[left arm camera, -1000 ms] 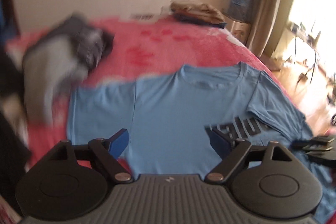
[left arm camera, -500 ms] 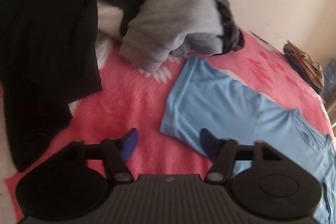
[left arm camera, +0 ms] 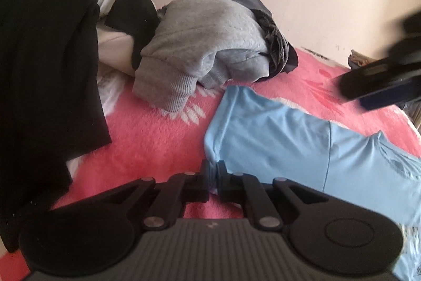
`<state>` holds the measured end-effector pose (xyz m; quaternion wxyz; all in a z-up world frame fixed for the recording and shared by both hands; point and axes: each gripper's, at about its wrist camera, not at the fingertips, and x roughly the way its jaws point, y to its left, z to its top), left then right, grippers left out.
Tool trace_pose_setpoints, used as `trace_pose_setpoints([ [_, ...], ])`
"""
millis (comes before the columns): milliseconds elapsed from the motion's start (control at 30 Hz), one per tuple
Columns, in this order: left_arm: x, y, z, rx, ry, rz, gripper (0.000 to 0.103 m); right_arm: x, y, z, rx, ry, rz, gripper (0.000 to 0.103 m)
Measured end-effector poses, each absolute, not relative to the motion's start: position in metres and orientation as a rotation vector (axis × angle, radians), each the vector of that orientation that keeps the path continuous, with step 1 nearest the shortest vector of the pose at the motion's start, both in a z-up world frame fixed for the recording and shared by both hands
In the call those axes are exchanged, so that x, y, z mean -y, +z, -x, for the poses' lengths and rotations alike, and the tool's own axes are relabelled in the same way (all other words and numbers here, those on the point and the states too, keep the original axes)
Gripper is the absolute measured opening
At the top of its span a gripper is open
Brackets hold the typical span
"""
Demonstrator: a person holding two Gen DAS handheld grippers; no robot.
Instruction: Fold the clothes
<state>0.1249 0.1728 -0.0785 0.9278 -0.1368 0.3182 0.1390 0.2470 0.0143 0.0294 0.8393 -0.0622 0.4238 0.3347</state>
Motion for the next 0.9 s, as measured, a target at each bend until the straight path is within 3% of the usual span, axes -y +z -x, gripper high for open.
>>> trace_pose_setpoints([
  [367, -0.134, -0.069, -0.114, -0.52, 0.128, 0.077, 0.005, -0.111, -0.025, -0.288, -0.954, 0.744, 0.237, 0.05],
  [400, -0.131, -0.068, -0.114, -0.512, 0.122, 0.065, 0.005, -0.12, -0.029, -0.291, -0.959, 0.747, 0.247, 0.047],
  [433, -0.128, -0.068, -0.115, -0.506, 0.116, 0.058, 0.005, -0.12, -0.033, -0.292, -0.956, 0.74, 0.259, 0.028],
  [500, -0.122, -0.064, -0.113, -0.49, 0.095, 0.054, 0.005, -0.111, -0.036, -0.294, -0.944, 0.719, 0.237, 0.0],
  [900, -0.048, -0.044, -0.092, -0.359, -0.212, -0.185, 0.006, 0.062, -0.001, -0.266, -0.714, 0.554, -0.287, 0.0],
])
